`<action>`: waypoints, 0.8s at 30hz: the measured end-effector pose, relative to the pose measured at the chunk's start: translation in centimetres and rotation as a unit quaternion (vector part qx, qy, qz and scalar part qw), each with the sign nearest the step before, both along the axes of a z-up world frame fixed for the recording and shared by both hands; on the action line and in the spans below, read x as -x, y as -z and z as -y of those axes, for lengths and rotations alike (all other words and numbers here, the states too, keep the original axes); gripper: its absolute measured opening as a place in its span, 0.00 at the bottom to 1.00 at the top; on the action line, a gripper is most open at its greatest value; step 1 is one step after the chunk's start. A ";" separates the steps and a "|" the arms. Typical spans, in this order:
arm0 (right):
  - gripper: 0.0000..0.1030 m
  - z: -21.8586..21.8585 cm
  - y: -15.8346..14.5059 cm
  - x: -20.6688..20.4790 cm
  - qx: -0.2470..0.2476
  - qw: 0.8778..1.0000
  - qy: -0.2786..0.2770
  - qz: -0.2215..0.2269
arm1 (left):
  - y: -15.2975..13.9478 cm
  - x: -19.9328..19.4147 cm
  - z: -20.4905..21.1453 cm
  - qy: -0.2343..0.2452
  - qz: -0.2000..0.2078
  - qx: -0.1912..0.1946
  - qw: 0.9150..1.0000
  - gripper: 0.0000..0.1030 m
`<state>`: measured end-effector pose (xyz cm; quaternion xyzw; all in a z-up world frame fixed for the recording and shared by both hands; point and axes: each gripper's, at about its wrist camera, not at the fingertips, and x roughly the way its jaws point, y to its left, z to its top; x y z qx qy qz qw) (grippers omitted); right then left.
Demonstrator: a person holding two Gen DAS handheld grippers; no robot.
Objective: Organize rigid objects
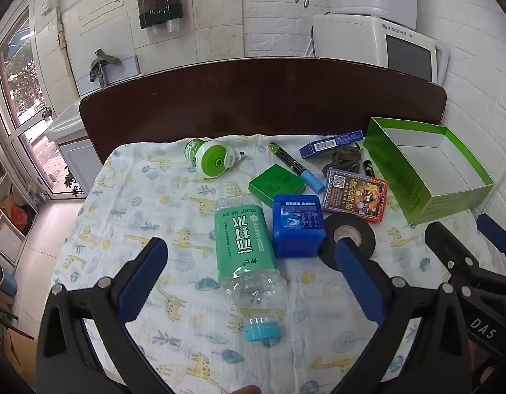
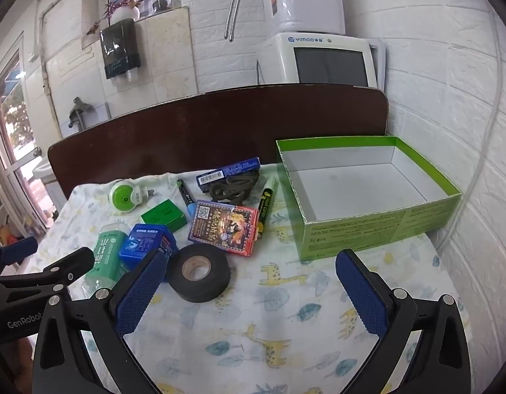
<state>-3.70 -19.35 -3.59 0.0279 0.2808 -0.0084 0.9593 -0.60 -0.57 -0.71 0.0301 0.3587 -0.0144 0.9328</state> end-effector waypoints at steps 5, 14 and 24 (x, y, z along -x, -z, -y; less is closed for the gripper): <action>1.00 0.0 -0.1 -0.1 -0.001 1.000 0.008 0.000 | -0.2 0.1 0.2 0.007 0.007 -0.002 1.000 0.99; 1.00 0.3 0.0 -0.1 -0.004 1.000 0.014 -0.005 | 0.0 0.1 0.1 0.011 0.004 -0.001 1.000 0.99; 1.00 0.4 0.2 -0.2 -0.005 1.000 0.017 -0.007 | 0.3 -0.1 -0.2 0.008 -0.005 0.005 1.000 0.99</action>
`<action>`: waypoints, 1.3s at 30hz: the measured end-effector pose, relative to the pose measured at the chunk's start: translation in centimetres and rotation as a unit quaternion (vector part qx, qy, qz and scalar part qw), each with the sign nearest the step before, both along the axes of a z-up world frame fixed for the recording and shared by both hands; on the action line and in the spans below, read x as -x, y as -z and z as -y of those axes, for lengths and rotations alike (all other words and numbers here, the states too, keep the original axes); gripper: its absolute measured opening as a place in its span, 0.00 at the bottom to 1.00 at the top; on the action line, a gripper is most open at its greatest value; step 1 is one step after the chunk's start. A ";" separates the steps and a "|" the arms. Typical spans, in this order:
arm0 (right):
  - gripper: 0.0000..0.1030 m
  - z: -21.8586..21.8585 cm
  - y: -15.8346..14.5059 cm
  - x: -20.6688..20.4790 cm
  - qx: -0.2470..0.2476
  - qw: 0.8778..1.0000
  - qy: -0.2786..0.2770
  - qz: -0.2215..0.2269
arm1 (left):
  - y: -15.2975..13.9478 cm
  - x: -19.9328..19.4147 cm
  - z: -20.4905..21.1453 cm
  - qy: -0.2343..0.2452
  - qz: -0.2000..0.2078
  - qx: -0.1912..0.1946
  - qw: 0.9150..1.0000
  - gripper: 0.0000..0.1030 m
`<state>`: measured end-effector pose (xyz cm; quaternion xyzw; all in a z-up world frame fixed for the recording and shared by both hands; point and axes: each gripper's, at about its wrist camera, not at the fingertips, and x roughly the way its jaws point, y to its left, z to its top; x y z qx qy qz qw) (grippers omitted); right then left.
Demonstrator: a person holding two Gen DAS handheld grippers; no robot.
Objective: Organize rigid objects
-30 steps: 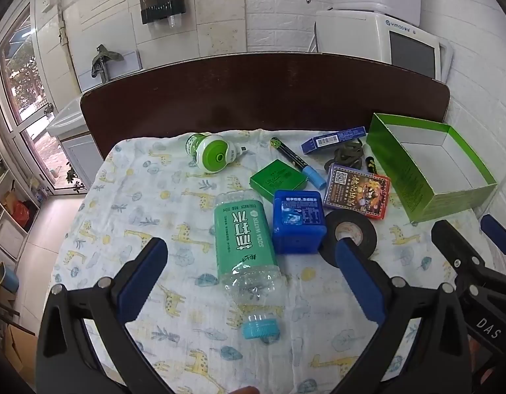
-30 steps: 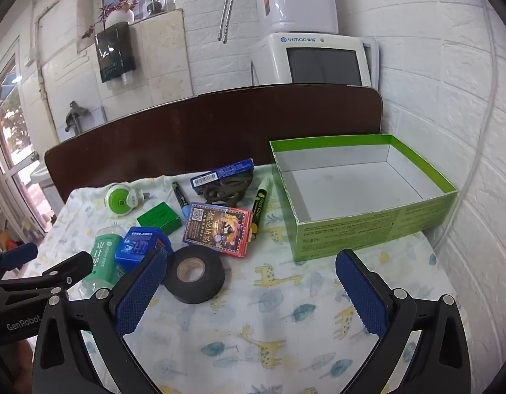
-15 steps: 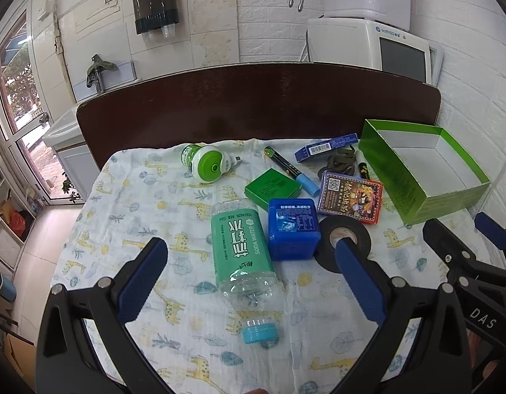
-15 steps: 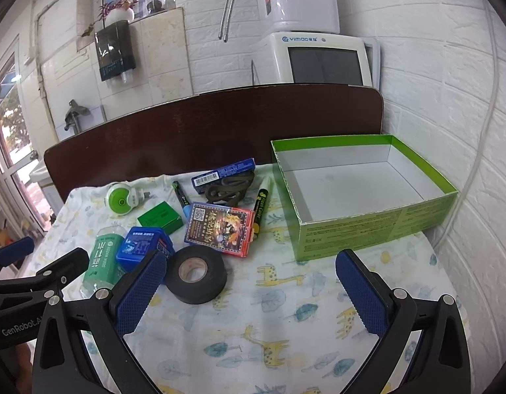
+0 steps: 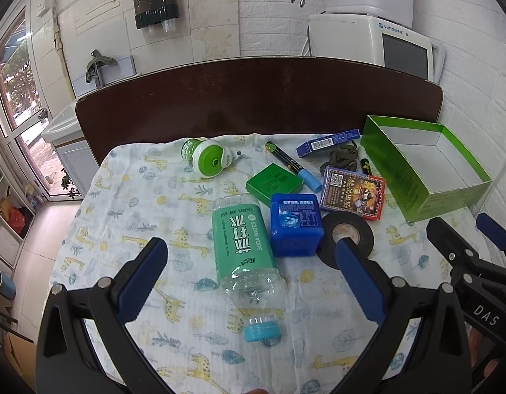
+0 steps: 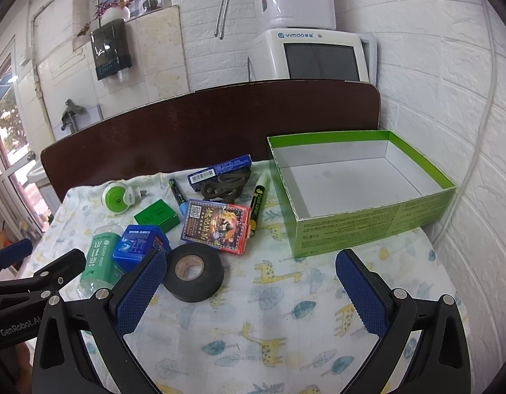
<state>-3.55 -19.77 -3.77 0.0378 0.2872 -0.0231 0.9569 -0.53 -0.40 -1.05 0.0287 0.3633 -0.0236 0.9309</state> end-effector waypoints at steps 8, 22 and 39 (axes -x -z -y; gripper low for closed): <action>1.00 -0.1 0.4 -0.1 0.000 1.000 0.002 -0.008 | 0.3 -0.1 -0.3 -0.002 -0.004 0.000 1.000 0.99; 1.00 -0.4 0.6 -0.1 0.000 1.000 0.005 -0.013 | 0.6 -0.1 -0.7 -0.004 -0.009 0.002 1.000 0.99; 1.00 -1.1 0.9 -0.2 0.006 1.000 -0.001 -0.022 | 0.8 -0.3 -1.7 -0.012 -0.011 0.005 1.000 0.99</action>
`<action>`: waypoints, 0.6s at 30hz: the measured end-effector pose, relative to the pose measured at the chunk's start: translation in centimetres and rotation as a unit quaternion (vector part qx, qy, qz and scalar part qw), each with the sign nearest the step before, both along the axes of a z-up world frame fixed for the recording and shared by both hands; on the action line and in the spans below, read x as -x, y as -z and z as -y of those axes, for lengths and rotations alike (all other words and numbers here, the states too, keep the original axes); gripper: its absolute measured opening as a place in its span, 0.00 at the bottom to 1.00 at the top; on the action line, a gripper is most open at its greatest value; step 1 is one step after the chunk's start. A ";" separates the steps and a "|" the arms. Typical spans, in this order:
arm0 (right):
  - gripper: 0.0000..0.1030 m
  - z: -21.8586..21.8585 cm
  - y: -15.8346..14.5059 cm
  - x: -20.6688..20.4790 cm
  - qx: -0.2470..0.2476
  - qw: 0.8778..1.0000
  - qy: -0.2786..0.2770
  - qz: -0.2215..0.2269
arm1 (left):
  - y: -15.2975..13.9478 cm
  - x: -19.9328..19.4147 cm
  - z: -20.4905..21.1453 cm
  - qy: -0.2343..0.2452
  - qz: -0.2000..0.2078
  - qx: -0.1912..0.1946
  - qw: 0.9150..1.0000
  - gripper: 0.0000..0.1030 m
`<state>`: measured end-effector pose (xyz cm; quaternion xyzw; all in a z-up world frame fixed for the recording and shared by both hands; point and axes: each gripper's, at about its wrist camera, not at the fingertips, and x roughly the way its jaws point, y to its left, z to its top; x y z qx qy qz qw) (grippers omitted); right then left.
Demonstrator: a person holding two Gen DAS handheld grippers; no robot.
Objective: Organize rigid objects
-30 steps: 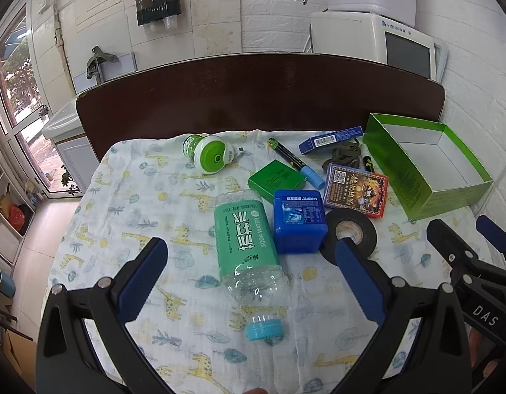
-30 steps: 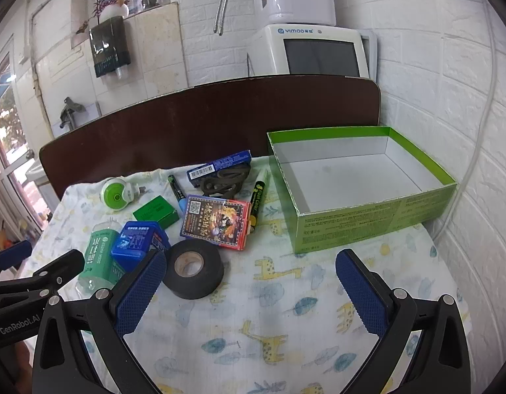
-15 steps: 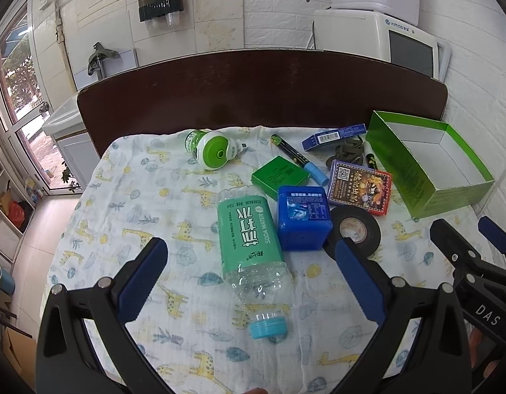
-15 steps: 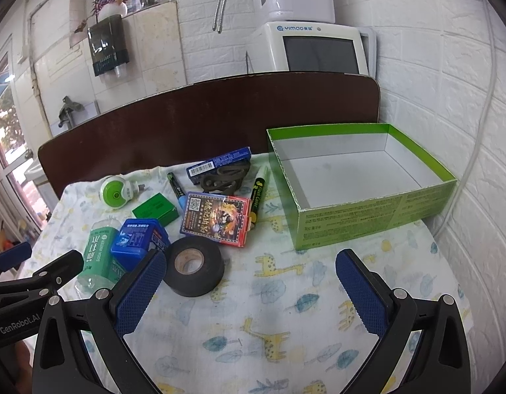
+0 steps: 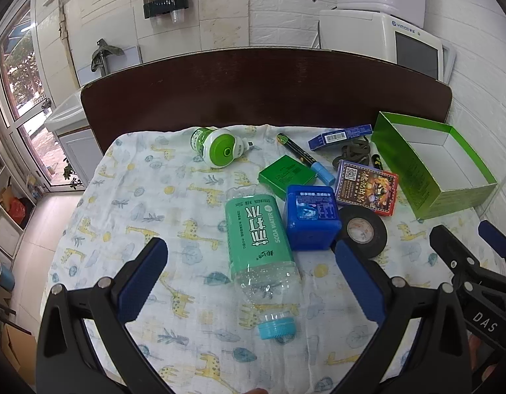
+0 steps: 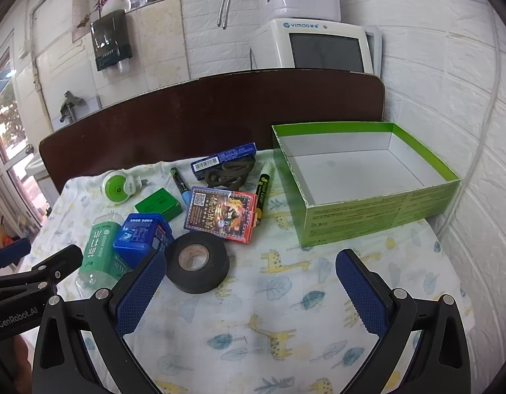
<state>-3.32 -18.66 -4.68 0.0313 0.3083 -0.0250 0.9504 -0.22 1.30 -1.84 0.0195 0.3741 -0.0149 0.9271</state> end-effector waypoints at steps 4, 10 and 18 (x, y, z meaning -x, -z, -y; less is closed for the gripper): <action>1.00 -0.2 0.1 -0.1 0.001 1.000 -0.002 -0.003 | 0.1 -0.1 -0.2 0.000 -0.002 -0.001 1.000 0.99; 1.00 -0.5 0.1 -0.1 0.003 1.000 -0.003 -0.005 | 0.2 -0.3 -0.4 -0.001 -0.004 -0.001 1.000 0.99; 1.00 -1.0 0.2 -0.3 0.006 1.000 -0.005 -0.009 | 0.3 -0.4 -0.9 -0.002 -0.005 0.001 1.000 0.99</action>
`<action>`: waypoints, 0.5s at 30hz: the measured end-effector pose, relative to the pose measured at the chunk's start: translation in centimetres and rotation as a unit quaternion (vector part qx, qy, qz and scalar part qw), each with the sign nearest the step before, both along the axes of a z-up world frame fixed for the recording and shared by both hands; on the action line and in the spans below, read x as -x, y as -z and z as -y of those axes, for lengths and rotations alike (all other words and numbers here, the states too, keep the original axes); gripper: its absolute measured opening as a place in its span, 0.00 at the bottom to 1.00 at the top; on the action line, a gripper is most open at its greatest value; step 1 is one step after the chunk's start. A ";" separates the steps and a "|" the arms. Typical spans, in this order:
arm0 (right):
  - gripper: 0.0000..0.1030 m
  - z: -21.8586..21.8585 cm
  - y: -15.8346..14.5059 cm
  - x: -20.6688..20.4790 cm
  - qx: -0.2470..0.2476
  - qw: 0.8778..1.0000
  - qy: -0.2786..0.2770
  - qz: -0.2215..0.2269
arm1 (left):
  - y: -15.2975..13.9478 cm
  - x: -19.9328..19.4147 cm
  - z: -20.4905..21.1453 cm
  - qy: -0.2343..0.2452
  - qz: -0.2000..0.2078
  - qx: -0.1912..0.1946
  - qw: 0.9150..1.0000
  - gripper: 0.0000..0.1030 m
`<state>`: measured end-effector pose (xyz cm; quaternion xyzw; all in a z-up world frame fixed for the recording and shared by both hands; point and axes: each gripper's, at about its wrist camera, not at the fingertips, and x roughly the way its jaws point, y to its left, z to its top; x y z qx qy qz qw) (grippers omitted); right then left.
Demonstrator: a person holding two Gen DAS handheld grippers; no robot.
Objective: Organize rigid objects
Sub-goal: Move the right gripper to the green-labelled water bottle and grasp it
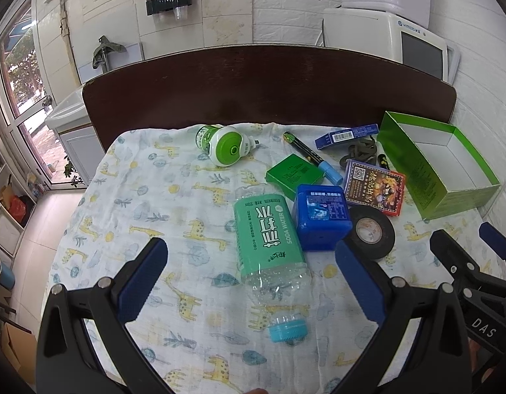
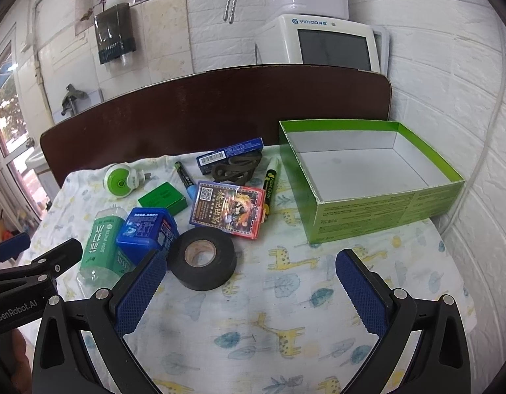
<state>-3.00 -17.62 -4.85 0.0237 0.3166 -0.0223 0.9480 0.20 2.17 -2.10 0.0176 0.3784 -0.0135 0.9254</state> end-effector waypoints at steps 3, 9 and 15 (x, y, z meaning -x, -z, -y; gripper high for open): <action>1.00 -0.4 0.1 -0.1 0.003 1.000 -0.007 -0.003 | 0.1 -0.4 -0.7 -0.003 -0.001 -0.005 1.000 0.99; 1.00 -3.8 1.5 -0.1 -0.023 0.994 -0.102 -0.044 | 0.0 -2.4 -5.1 -0.064 0.004 -0.013 0.998 0.99; 1.00 -9.9 4.1 0.2 0.036 0.979 -0.188 -0.066 | 0.3 -3.5 -8.8 -0.110 -0.004 0.005 0.994 0.99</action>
